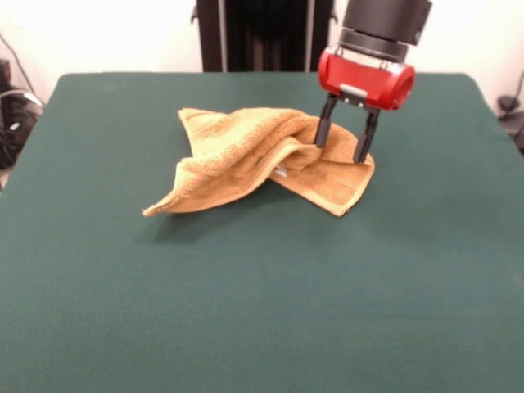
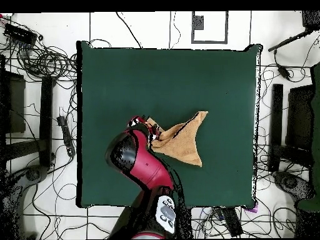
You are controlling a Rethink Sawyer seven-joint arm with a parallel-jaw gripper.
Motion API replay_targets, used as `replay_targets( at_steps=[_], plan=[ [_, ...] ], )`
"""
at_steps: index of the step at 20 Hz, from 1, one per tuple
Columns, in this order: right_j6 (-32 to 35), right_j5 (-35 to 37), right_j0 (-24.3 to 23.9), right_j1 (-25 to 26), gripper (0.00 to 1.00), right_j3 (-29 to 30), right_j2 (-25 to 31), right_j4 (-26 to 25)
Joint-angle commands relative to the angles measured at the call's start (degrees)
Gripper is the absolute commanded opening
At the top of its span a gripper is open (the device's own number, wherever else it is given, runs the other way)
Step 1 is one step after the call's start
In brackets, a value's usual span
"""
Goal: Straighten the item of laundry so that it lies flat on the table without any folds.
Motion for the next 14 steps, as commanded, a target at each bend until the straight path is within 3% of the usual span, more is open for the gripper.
replay_targets(
  at_steps=[1,9,14],
  plan=[
    [18.08,4.92,2.83,4.15,1.00,3.16,4.57,5.90],
    [14.92,13.27,9.84,8.12,1.00,0.70,-4.56,13.36],
    [14.75,10.85,7.99,8.35,1.00,1.98,-3.27,11.93]
  ],
)
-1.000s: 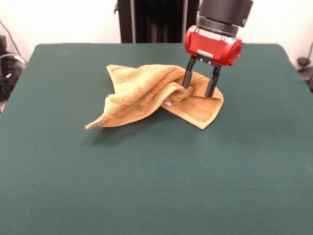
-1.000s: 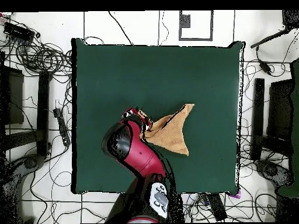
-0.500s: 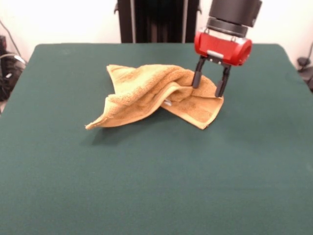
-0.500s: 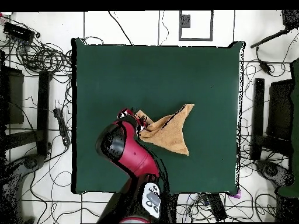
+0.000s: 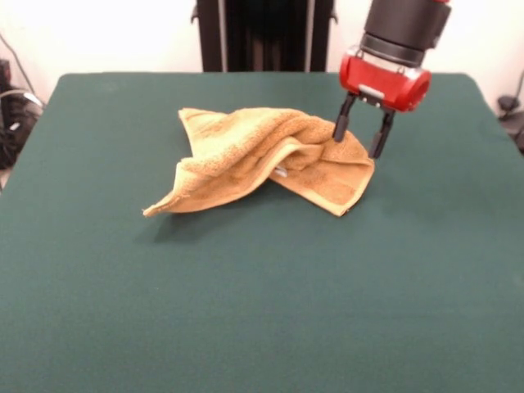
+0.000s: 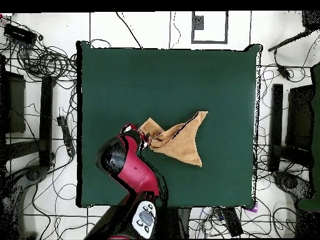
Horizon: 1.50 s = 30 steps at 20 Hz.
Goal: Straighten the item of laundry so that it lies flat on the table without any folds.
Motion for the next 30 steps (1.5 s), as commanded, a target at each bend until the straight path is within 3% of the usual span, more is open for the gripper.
replay_targets(
  at_steps=[1,11,30],
  plan=[
    [14.72,6.07,0.07,5.02,1.00,1.94,1.08,3.31],
    [13.84,1.61,-3.81,5.91,1.00,3.07,2.01,-0.53],
    [12.58,2.65,-2.44,8.01,1.00,1.74,-2.35,0.04]
  ],
)
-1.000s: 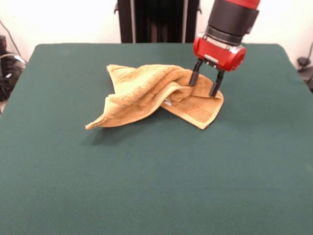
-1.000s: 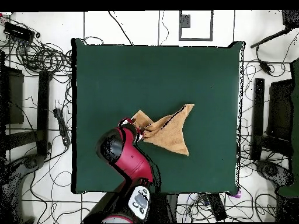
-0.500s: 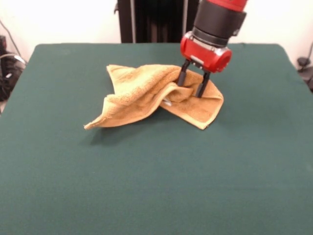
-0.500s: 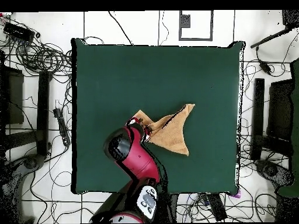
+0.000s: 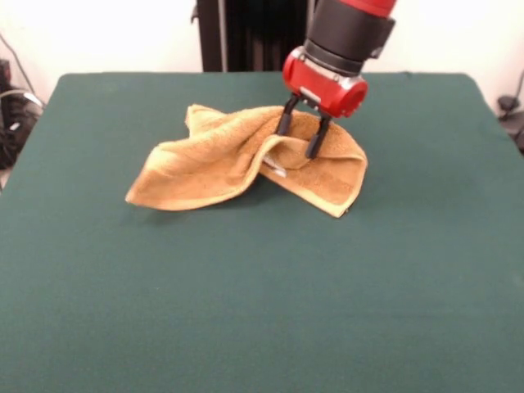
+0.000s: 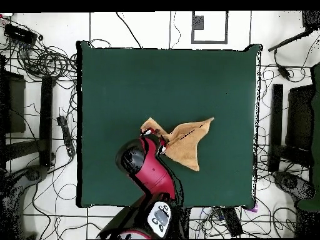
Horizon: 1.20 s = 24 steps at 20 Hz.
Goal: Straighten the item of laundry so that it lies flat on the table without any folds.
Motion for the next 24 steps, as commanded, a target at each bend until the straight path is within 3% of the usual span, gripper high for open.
replay_targets(
  at_steps=[1,2,5,10,14,19,24],
  plan=[
    [11.94,2.05,0.92,4.98,1.00,1.27,1.06,0.17],
    [12.31,2.29,1.20,5.09,0.00,1.23,0.80,0.43],
    [13.16,0.89,1.39,4.96,0.00,1.40,1.27,0.45],
    [17.67,-5.04,-3.11,2.64,0.00,2.70,7.23,-3.77],
    [19.81,-6.83,-2.96,1.53,0.00,2.43,7.95,-3.95],
    [17.23,-10.30,-1.36,1.28,0.00,-2.10,4.55,-2.98],
    [15.00,-17.50,-4.08,1.86,0.00,-8.37,4.92,-8.79]
  ],
)
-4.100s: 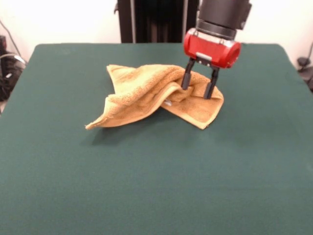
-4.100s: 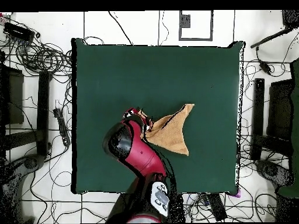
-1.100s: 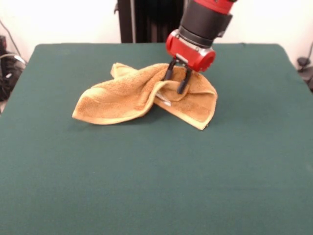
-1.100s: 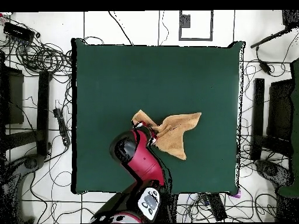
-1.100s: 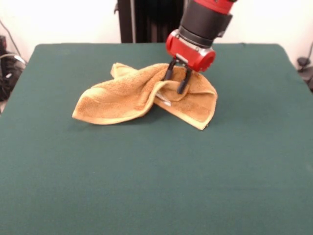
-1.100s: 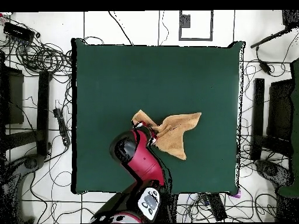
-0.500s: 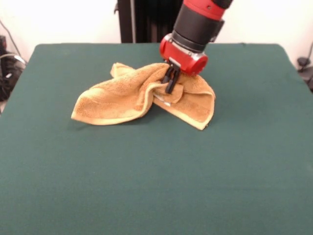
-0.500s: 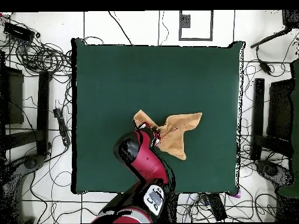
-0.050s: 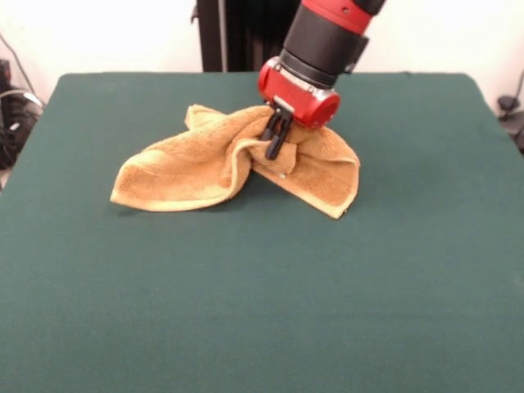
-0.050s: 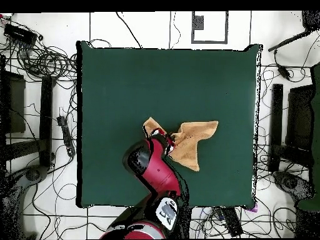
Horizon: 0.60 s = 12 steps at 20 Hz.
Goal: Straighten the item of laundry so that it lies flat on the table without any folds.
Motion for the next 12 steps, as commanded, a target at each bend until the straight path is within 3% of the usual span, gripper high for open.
replay_targets(
  at_steps=[1,6,10,12],
  plan=[
    [15.14,-9.58,-2.38,-0.62,0.00,-8.60,5.59,-6.25],
    [19.14,-11.95,-5.05,-1.25,0.00,-10.92,10.44,-9.76],
    [21.69,-14.50,-5.23,-0.67,0.00,-12.35,12.28,-7.85],
    [23.30,-16.44,-6.52,-0.25,0.00,-13.68,13.91,-9.49]
  ],
)
